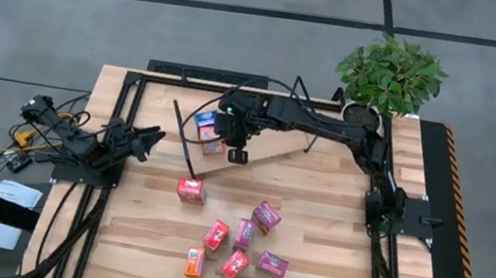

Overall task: Stack cereal on shelf
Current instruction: Put the right orange cereal box on the shelf, then put the orange cereal box on the shelf aligned with the other orange cereal box

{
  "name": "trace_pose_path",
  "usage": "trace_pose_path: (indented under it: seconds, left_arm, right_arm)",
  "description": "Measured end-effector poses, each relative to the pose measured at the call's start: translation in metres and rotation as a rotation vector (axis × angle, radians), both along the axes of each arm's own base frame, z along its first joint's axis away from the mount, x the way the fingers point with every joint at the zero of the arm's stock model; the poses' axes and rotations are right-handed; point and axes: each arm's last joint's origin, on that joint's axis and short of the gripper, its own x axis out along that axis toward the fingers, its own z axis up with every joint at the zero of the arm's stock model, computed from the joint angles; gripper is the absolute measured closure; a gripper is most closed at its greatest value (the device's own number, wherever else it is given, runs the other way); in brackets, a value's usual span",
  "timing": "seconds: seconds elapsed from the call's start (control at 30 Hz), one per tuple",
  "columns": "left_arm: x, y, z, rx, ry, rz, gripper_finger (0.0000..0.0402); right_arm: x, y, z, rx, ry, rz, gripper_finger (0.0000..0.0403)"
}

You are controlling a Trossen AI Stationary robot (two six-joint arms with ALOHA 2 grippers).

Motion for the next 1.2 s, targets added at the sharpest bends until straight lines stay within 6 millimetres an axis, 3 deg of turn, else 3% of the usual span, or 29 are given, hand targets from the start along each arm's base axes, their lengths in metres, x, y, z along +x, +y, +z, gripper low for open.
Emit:
trace_pose_path:
  seconds: [0.47,0.67,0.83,0.97,1.2]
  left_arm:
    - [0.0,0.0,0.0,0.001,0.002,0.001,0.0101]
    - [0.0,0.0,0.0,0.005,0.006,0.001,0.0101]
    - [0.0,0.0,0.0,0.006,0.007,0.0,0.0101]
    - [0.001,-0.001,0.0,0.013,0.004,-0.038,0.0101]
    - [0.004,-0.004,-0.001,0.044,0.008,-0.182,0.0101]
  right_arm:
    - [0.002,-0.002,0.002,-0.121,-0.016,0.027,0.0311]
    - [-0.003,0.008,0.026,-0.135,-0.001,0.04,0.031]
    - [-0.016,0.028,0.045,-0.099,0.077,0.06,0.0309]
    - [-0.023,0.049,0.042,-0.042,0.18,0.072,0.0289]
    - [-0.023,0.1,0.041,0.036,0.196,0.238,0.0182]
